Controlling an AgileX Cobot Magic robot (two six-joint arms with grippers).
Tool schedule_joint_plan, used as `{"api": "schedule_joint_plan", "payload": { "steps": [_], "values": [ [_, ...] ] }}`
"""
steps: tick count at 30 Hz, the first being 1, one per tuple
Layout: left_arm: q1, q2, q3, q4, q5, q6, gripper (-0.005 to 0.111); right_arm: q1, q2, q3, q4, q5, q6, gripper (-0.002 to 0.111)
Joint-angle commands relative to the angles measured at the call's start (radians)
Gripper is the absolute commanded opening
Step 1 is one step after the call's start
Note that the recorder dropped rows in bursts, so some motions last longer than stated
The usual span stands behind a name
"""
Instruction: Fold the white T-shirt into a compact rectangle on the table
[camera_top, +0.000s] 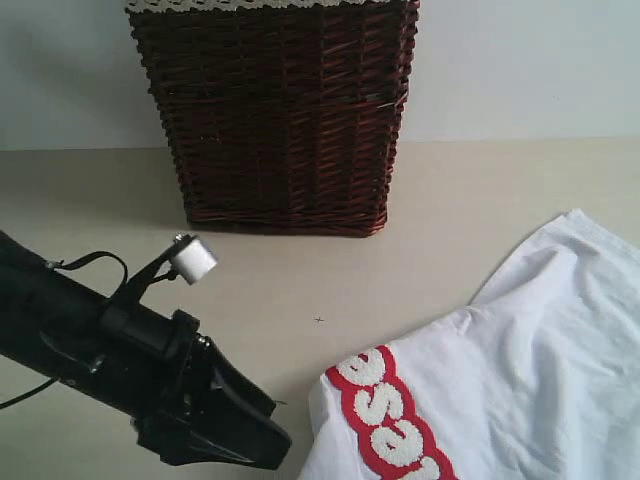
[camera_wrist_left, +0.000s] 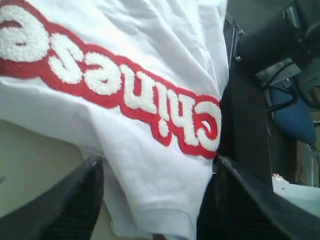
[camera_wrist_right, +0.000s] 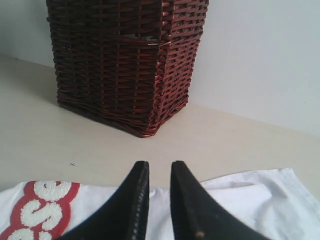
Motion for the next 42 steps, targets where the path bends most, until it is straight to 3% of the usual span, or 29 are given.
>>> {"api": "schedule_joint_plan", "payload": {
  "steps": [1,10,13,17,19,25,27,31,36,42],
  "values": [
    [-0.053,0.015,0.004,-0.027,-0.047,0.029,0.062,0.002,-0.007,0.005,-0.004,-0.001,-0.001,0.017],
    [-0.164,0.096,0.004,-0.044,-0.196,0.128,0.062,0.002,-0.007,0.005,-0.004,-0.001,-0.003,0.017],
    [-0.180,0.113,0.004,-0.059,-0.271,0.161,0.062,0.002,-0.007,0.005,-0.004,-0.001,-0.001,0.017],
    [-0.182,0.125,0.004,-0.104,-0.276,0.192,0.061,0.002,-0.007,0.005,-0.004,-0.001,-0.001,0.017],
    [-0.182,0.131,0.004,-0.126,-0.273,0.201,0.056,0.002,-0.007,0.005,-0.004,-0.001,-0.001,0.017],
    [-0.182,0.166,0.004,-0.138,-0.247,0.201,0.010,0.002,-0.007,0.005,-0.004,-0.001,-0.001,0.017],
    [-0.182,0.168,0.004,-0.136,-0.247,0.214,0.000,0.002,-0.007,0.005,-0.004,-0.001,-0.001,0.017],
    [-0.182,0.168,0.004,-0.142,-0.276,0.250,0.000,0.002,-0.007,0.005,-0.004,-0.001,-0.001,0.017],
    [-0.180,0.168,-0.006,-0.192,-0.468,0.287,0.000,0.002,-0.007,0.005,-0.004,-0.001,-0.001,0.017],
    [-0.159,0.166,-0.110,-0.199,-0.647,0.353,0.000,0.002,-0.007,0.005,-0.004,-0.001,-0.001,0.017]
  ]
}}
